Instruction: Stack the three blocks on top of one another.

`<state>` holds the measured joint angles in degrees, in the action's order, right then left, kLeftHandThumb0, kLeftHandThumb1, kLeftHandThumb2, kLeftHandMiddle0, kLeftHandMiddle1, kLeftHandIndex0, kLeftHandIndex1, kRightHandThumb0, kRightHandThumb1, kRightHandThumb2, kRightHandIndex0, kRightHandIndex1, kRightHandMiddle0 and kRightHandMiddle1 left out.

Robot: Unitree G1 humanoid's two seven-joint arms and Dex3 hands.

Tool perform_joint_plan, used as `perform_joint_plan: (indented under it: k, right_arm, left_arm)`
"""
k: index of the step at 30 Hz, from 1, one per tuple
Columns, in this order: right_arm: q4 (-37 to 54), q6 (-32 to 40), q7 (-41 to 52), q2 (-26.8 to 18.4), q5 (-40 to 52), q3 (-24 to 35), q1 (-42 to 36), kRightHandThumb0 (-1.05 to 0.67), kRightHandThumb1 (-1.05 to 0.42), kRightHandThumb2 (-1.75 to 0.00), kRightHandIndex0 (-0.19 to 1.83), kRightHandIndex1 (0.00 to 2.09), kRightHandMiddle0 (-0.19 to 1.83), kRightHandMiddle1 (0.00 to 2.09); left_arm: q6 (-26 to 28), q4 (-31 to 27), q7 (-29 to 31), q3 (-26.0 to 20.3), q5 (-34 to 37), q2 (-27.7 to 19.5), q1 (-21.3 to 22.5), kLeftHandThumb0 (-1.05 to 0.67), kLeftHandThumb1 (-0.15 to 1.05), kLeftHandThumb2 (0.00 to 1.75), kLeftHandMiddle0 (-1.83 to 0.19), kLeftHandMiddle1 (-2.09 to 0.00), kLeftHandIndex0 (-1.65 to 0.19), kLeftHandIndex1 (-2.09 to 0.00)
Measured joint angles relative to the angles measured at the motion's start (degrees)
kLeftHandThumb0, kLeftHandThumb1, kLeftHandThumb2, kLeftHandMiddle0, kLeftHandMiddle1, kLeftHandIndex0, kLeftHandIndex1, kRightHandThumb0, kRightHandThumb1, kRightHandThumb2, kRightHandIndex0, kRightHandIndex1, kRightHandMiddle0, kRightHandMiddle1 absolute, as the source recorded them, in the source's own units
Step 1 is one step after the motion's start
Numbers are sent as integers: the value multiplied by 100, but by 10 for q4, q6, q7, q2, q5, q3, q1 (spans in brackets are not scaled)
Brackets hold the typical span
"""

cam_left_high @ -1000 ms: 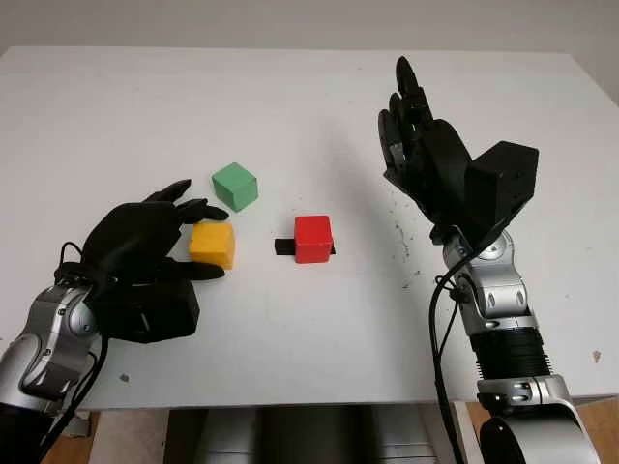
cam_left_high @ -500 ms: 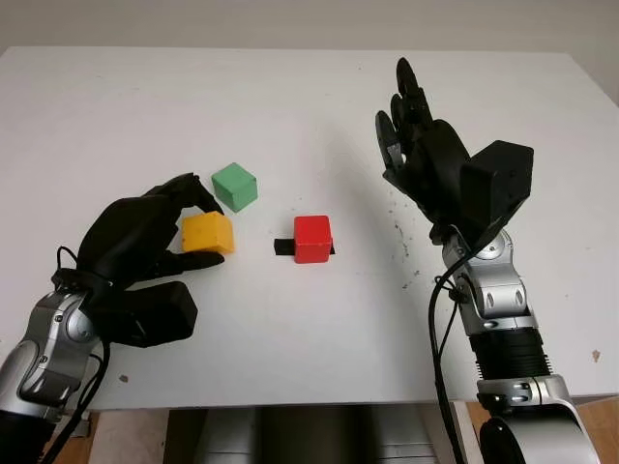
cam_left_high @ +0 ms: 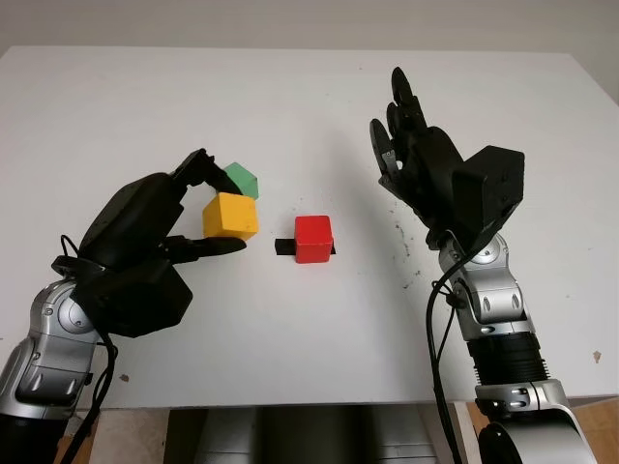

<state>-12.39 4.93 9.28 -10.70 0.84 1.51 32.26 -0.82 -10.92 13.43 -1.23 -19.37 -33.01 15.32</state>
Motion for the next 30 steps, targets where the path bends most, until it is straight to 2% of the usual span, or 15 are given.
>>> perform_joint_plan:
  k: [6, 11, 21, 30]
  right_arm:
    - [1, 2, -1, 3, 1, 0, 0, -66, -105, -60, -19, 5, -18, 5]
    - [1, 2, -1, 3, 1, 0, -1, -67, -105, -60, -19, 4, -18, 5]
    - [3, 8, -1, 3, 1, 1, -2, -67, -105, -60, -19, 4, -19, 5]
    - [4, 9, -5, 3, 0, 1, -2, -68, -105, -60, -19, 5, -18, 5]
  left_arm:
    - [22, 3, 29, 0, 99, 57, 43, -48, 100, 5, -24, -4, -30, -168]
    - [31, 41, 34, 0, 153, 100, 65, -48, 101, 6, -21, -4, -28, -169]
    - [22, 129, 28, 5, 194, 164, 85, -50, 100, 5, -16, -4, -25, -173]
    - [10, 178, 39, 19, 192, 174, 87, -51, 99, 5, -15, -5, -30, -171]
